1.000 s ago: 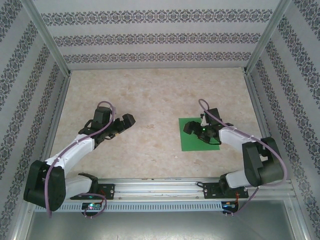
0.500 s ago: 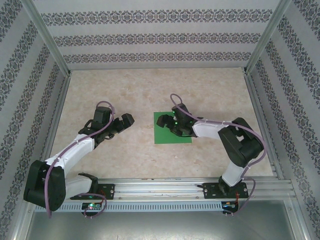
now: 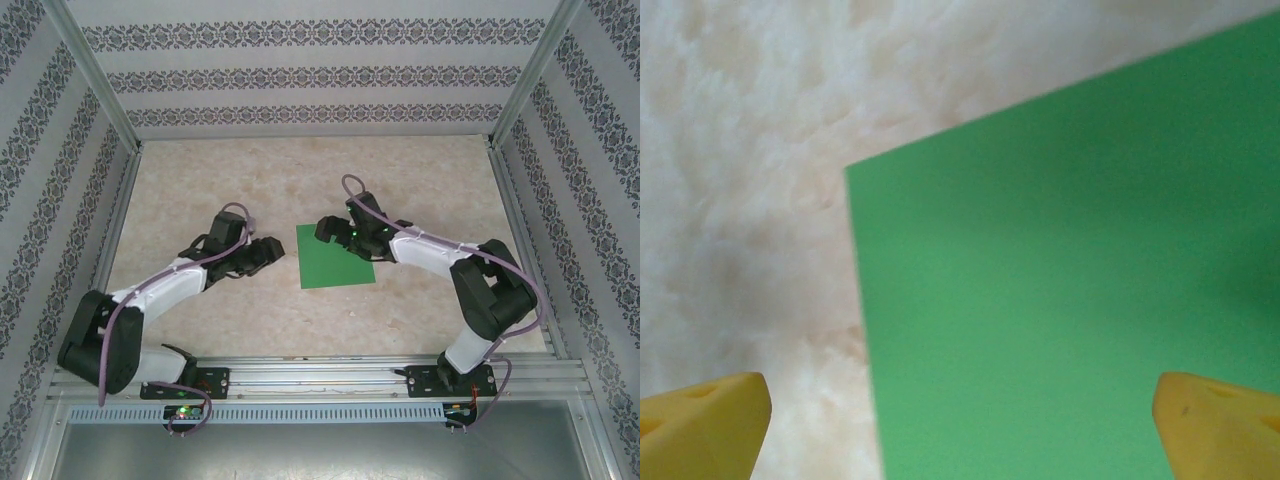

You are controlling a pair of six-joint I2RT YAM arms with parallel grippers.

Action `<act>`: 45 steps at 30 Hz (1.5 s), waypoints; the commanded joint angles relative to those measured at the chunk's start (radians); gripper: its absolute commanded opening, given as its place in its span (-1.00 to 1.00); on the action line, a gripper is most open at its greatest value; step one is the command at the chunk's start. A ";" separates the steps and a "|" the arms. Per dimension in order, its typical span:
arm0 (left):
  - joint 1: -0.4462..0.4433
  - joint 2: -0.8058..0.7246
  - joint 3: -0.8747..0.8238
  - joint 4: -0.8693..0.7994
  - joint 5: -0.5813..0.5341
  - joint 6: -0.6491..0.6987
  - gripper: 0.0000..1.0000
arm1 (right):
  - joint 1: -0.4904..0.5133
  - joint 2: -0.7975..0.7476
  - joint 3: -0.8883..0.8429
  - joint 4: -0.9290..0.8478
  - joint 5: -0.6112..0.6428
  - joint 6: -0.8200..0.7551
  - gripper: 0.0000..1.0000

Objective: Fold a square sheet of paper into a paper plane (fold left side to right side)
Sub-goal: Move the square sheet of paper to the center of the table, then pick up the square sheet of paper from the center of the table.

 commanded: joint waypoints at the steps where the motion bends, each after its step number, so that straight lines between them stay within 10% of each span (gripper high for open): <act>1: -0.064 0.080 0.058 0.102 0.044 -0.037 -0.09 | -0.031 0.027 0.062 -0.202 0.105 -0.196 0.96; 14: -0.176 0.352 0.169 0.181 -0.013 -0.091 -0.51 | -0.050 0.192 0.178 -0.280 0.137 -0.285 0.96; 34: -0.179 0.455 0.173 0.154 -0.028 -0.080 -0.61 | 0.034 0.199 0.176 -0.291 0.055 -0.241 0.92; 45: -0.179 0.435 0.157 0.218 -0.004 -0.098 -0.55 | 0.054 0.211 0.193 -0.320 0.041 -0.243 0.39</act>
